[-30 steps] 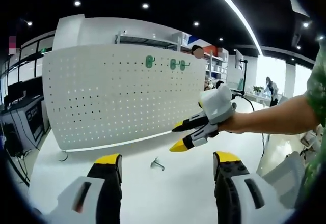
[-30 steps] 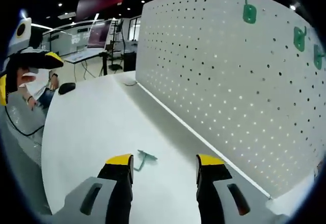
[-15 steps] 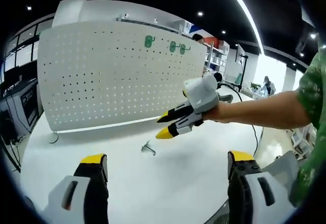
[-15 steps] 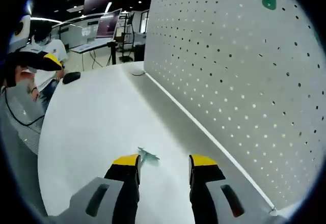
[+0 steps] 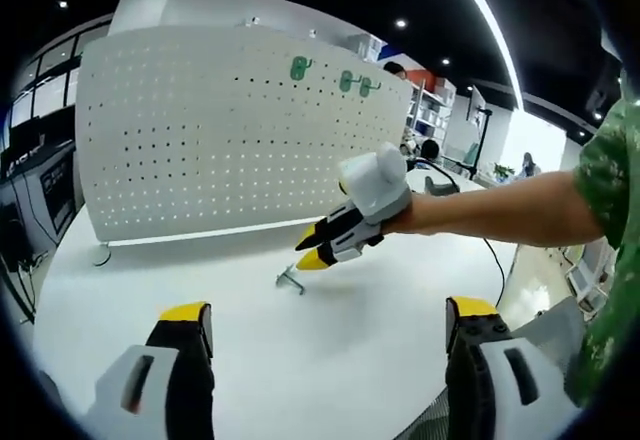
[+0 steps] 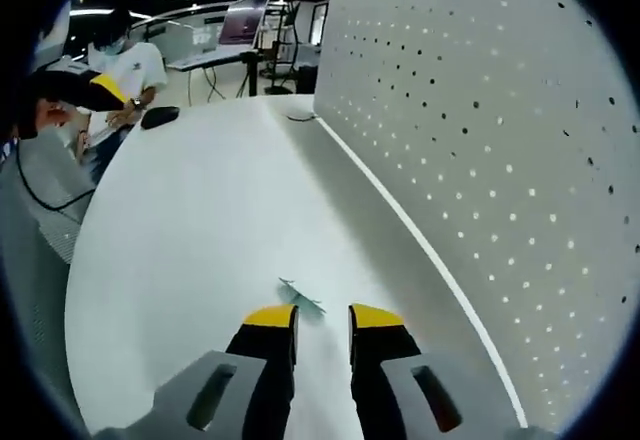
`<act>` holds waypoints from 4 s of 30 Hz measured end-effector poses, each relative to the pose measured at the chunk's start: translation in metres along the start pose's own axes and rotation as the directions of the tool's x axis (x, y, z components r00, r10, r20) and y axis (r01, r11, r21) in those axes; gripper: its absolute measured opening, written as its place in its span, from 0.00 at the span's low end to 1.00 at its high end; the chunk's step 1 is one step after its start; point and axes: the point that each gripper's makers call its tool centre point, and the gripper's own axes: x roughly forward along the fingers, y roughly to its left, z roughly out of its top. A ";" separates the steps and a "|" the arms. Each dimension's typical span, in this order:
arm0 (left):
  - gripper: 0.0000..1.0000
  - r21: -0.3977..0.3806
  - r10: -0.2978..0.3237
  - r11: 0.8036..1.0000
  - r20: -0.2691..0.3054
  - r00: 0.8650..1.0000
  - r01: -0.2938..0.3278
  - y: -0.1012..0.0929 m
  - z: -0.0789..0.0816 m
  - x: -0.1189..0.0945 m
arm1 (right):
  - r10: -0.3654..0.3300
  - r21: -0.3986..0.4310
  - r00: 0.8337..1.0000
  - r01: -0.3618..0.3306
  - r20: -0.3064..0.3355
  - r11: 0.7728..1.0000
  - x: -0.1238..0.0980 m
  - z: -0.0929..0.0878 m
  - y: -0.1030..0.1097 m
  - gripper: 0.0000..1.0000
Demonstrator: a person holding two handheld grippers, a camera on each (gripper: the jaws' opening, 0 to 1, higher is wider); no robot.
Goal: Insert the hook assembly into the mounting plate slot until the hook locks in place.
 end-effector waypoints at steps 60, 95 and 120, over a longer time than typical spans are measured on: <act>0.90 0.029 -0.051 0.998 -0.022 0.998 0.051 0.001 -0.001 0.010 | 0.108 0.195 0.992 -0.118 0.062 0.974 -0.004 -0.009 0.026 0.00; 0.75 0.091 -0.211 0.976 0.151 0.966 0.199 -0.013 0.059 -0.003 | 0.069 0.670 0.743 -0.637 0.666 0.382 -0.133 0.071 0.042 0.00; 0.52 0.384 -0.458 0.845 0.157 0.875 0.373 -0.051 0.067 0.001 | 0.299 0.618 0.656 -0.754 0.693 0.220 -0.177 0.085 0.103 0.00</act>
